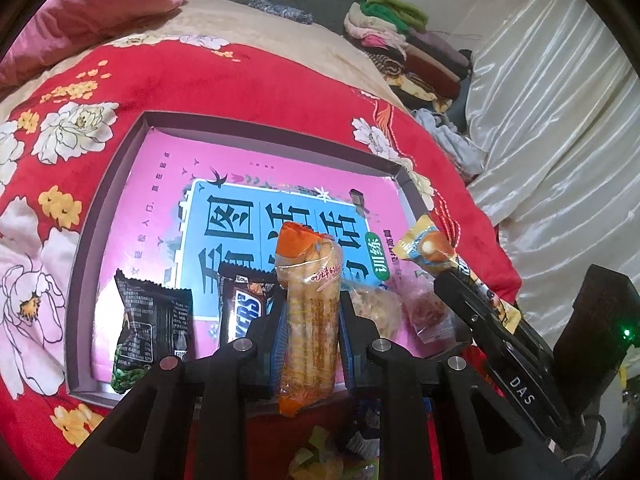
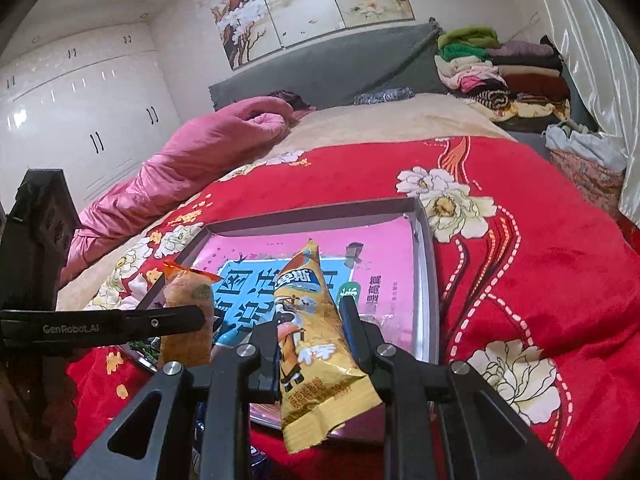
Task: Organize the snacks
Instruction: 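Lift the bread stick bag over the tray with the left tool while the right carries the yellow bag, then lower the yellow bag into the tray and open the right tool while the left holds the bread stick bag, then open the left tool to release the bread stick bag and withdraw both tools, then move both tools down toward the snacks on the bedspread beside the tray, then grasp the cake pack with the left tool while the right grasps the blue biscuit pack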
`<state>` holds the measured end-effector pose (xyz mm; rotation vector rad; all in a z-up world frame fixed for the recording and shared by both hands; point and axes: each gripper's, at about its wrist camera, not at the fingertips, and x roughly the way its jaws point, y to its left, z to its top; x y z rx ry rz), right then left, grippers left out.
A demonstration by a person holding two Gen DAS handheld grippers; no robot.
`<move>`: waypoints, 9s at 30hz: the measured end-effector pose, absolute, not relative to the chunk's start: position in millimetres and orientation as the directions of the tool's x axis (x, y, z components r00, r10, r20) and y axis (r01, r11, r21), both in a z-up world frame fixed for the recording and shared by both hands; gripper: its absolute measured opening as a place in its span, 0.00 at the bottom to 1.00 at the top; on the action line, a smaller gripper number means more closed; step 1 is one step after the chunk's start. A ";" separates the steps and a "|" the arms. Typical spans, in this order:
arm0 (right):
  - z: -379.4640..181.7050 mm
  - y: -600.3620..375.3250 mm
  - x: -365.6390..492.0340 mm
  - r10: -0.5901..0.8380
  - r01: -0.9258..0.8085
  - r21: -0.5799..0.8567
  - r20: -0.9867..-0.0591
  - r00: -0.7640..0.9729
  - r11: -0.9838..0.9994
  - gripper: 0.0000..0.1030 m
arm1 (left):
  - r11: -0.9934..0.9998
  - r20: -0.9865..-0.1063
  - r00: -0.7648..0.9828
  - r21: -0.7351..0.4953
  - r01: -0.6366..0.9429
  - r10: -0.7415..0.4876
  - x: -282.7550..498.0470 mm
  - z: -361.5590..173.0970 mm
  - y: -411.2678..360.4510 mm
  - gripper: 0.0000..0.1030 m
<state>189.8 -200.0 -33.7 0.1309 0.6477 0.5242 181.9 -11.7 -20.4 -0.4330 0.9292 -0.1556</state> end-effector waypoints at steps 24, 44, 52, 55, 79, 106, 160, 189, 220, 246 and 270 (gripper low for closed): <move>-47.6 -186.5 197.5 0.528 -0.458 0.280 -0.583 0.618 0.844 0.25 | 0.901 -0.746 0.585 -0.430 -0.057 -0.319 179.2 -23.5 -10.3 0.23; -38.5 -192.0 194.1 0.518 -0.446 0.275 -0.568 0.640 0.852 0.34 | 0.896 -0.752 0.576 -0.438 -0.075 -0.319 182.4 -25.5 -5.5 0.23; -35.3 -197.9 195.3 0.518 -0.435 0.286 -0.552 0.653 0.854 0.35 | 0.893 -0.754 0.572 -0.443 -0.078 -0.324 181.9 -26.4 -4.6 0.24; -33.2 -199.0 194.6 0.525 -0.438 0.292 -0.542 0.657 0.850 0.36 | 0.893 -0.753 0.572 -0.443 -0.077 -0.324 181.5 -26.3 -4.4 0.24; -19.5 -206.6 188.0 0.532 -0.438 0.302 -0.488 0.691 0.847 0.48 | 0.892 -0.749 0.577 -0.446 -0.076 -0.325 175.4 -17.9 -2.0 0.51; -2.8 -211.4 173.5 0.532 -0.453 0.279 -0.433 0.727 0.847 0.65 | 0.912 -0.749 0.590 -0.407 -0.054 -0.300 158.0 -2.5 -0.5 0.75; -3.8 -190.0 111.0 0.522 -0.490 0.207 -0.498 0.692 0.847 0.85 | 0.931 -0.780 0.557 -0.364 -0.033 -0.285 83.8 2.1 23.1 0.77; -21.1 -184.4 104.3 0.509 -0.485 0.216 -0.590 0.627 0.848 0.85 | 0.925 -0.824 0.445 -0.380 0.021 -0.349 56.0 -18.6 -9.0 0.77; -67.9 -167.4 131.5 0.514 -0.452 0.305 -0.718 0.469 0.838 0.81 | 0.893 -0.842 0.349 -0.450 -0.032 -0.412 54.6 -55.4 -29.0 0.77; -45.0 -172.0 125.7 0.590 -0.524 0.318 -0.630 0.506 0.790 0.50 | 0.884 -0.846 0.350 -0.458 -0.091 -0.402 73.6 -70.0 -33.1 0.44; -13.1 -191.7 119.1 0.623 -0.540 0.317 -0.480 0.618 0.780 0.50 | 0.920 -0.788 0.520 -0.391 -0.011 -0.328 78.2 0.7 -20.8 0.43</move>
